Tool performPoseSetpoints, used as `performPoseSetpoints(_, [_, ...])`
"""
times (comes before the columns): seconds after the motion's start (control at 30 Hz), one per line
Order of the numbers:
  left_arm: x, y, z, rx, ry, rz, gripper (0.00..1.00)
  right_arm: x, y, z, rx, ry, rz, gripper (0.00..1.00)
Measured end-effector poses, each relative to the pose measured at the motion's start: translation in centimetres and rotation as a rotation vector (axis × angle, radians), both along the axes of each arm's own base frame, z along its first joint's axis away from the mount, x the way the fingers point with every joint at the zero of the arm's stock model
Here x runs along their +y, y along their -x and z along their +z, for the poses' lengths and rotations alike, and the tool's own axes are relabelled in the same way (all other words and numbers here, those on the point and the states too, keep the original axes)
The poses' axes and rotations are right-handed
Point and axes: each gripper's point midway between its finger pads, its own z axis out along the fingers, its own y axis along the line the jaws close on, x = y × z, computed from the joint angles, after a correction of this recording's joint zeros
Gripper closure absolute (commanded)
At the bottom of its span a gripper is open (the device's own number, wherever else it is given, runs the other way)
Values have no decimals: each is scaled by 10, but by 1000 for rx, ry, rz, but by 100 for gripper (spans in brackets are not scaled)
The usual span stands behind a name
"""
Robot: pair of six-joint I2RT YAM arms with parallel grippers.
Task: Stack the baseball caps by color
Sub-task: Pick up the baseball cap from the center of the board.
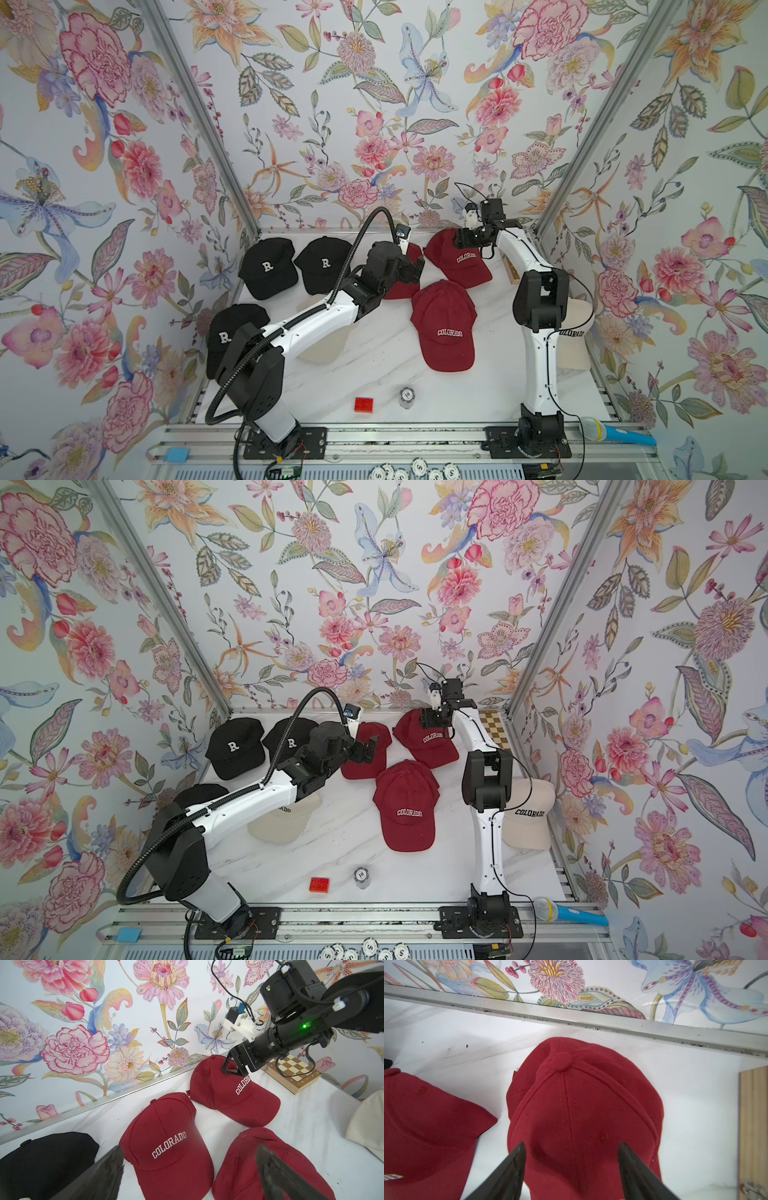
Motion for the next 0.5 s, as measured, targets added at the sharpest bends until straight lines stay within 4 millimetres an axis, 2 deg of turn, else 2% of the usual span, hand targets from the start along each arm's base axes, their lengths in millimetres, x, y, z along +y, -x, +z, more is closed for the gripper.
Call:
performPoseSetpoints(0.3, [4, 2, 1, 4, 12, 14, 0, 2, 0, -5, 10, -13, 6, 38])
performPoseSetpoints(0.5, [7, 1, 2, -1, 9, 29, 0, 4, -2, -20, 30, -27, 8, 52])
